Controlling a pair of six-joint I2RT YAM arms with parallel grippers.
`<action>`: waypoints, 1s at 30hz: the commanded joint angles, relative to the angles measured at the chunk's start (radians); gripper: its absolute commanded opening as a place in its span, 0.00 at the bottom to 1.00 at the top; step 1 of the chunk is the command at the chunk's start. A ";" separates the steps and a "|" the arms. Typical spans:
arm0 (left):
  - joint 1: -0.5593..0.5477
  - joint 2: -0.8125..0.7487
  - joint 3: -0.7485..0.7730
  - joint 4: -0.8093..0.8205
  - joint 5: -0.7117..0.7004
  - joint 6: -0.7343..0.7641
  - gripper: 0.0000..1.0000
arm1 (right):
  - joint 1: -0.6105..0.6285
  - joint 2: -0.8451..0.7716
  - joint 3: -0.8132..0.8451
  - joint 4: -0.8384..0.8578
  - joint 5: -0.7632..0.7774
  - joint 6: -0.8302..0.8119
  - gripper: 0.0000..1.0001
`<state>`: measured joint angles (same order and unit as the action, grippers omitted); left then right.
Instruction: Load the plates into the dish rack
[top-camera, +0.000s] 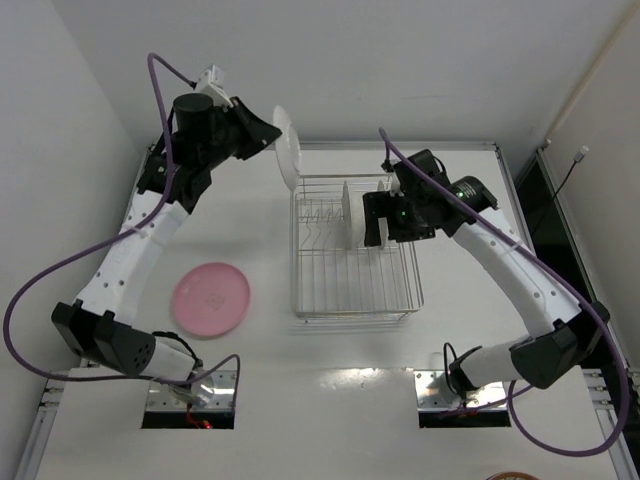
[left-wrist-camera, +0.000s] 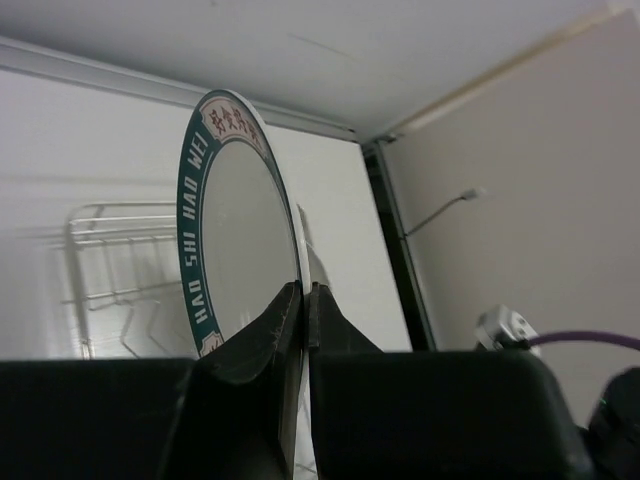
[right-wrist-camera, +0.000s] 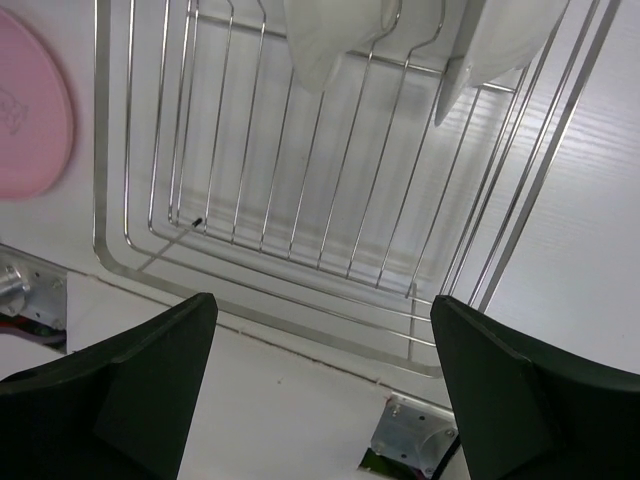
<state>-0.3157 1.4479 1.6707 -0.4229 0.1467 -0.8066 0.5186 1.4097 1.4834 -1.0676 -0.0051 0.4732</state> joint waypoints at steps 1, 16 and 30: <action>-0.006 -0.052 -0.069 0.150 0.151 -0.141 0.00 | -0.009 -0.017 0.008 0.058 0.033 0.027 0.87; -0.124 -0.119 -0.410 0.378 0.205 -0.281 0.00 | -0.046 -0.035 -0.035 0.078 -0.004 0.047 0.87; -0.204 -0.038 -0.431 0.343 0.100 -0.272 0.00 | -0.074 -0.044 -0.054 0.060 -0.013 0.047 0.87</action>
<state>-0.5121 1.4189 1.2350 -0.1303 0.2783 -1.0740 0.4541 1.3975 1.4376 -1.0237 -0.0078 0.5026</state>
